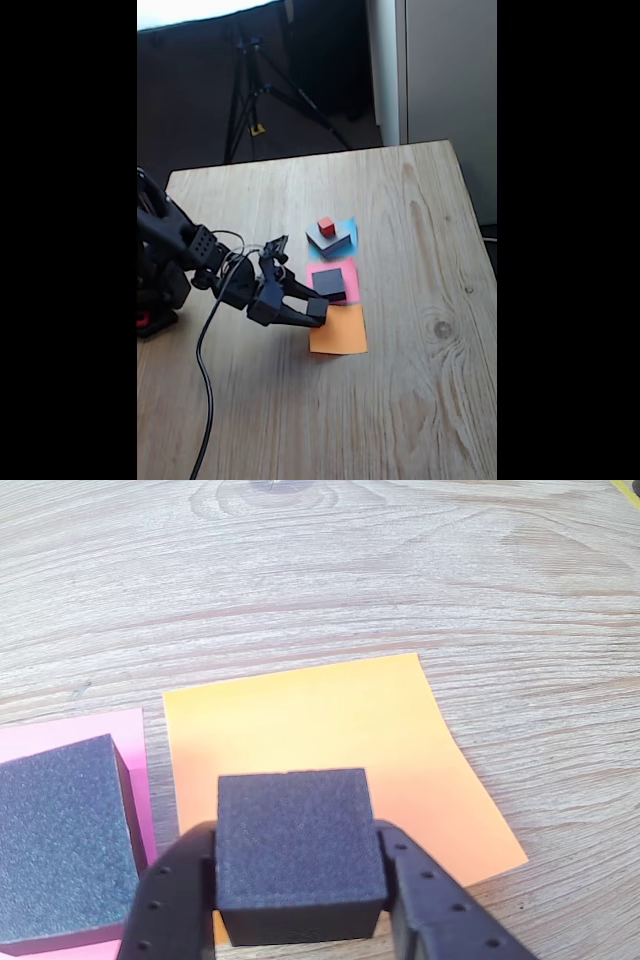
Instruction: Tower of hanoi
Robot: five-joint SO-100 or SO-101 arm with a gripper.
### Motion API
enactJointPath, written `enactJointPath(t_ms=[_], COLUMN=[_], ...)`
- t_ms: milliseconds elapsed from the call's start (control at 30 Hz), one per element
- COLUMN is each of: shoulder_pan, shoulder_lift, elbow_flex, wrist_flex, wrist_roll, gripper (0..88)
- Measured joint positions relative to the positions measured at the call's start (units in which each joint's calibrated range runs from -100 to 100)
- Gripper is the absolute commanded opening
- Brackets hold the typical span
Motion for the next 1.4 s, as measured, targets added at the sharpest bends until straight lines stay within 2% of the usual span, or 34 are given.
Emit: enactJointPath(t_ms=[267, 800, 900, 1167, 1400], shoulder_pan=[0.0, 1.7, 1.5, 1.7, 1.7], shoulder_lift=[9.0, 13.3, 13.3, 13.3, 13.3], elbow_flex=[-4.2, -7.4, -6.9, -4.2, -4.2], wrist_flex=[-6.3, -9.1, -9.5, -13.1, -15.1], wrist_roll=[0.0, 0.0, 0.0, 0.0, 0.0], gripper=[0.3, 1.6, 4.6, 20.1, 23.9])
